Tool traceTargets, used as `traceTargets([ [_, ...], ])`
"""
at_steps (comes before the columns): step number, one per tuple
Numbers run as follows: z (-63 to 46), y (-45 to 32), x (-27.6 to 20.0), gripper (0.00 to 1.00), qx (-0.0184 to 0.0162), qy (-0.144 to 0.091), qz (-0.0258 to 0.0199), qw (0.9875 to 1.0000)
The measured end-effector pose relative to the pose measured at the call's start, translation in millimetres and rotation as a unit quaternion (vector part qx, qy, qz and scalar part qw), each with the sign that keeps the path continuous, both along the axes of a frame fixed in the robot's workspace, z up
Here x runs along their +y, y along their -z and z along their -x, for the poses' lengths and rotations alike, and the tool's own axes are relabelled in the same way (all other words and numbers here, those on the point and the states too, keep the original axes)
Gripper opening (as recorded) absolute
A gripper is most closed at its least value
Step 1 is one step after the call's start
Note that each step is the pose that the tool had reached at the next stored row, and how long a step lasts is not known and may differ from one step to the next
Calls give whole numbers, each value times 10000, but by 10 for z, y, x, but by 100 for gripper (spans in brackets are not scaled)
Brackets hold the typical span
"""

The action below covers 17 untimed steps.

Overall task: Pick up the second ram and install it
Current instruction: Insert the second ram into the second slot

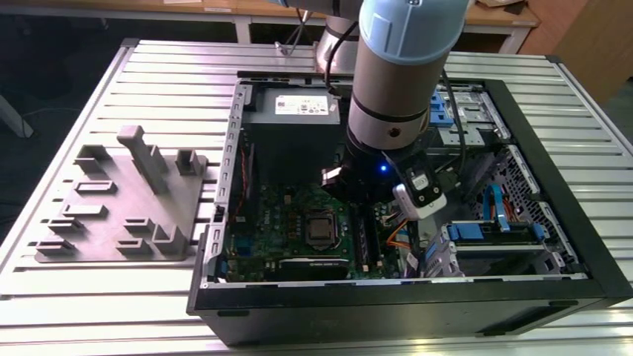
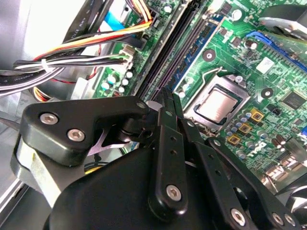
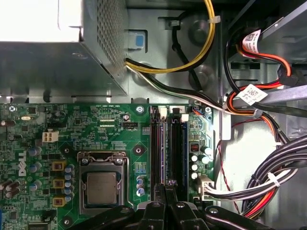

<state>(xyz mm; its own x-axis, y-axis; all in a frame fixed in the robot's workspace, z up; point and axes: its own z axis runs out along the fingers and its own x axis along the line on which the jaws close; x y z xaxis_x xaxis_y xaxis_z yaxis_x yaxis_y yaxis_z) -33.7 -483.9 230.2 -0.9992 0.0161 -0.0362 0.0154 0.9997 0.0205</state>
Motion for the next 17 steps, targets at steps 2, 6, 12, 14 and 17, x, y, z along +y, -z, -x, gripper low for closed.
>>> traceTargets([
  [2,-8,2,0,8,0,-1,-1,10000],
  [6,-19,3,1,8,0,0,-6,10000],
  [12,-20,5,2,8,0,0,-55,10000],
  [14,-20,4,1,8,0,0,-54,10000],
  [17,-15,5,1,8,-1,-1,-54,10000],
])
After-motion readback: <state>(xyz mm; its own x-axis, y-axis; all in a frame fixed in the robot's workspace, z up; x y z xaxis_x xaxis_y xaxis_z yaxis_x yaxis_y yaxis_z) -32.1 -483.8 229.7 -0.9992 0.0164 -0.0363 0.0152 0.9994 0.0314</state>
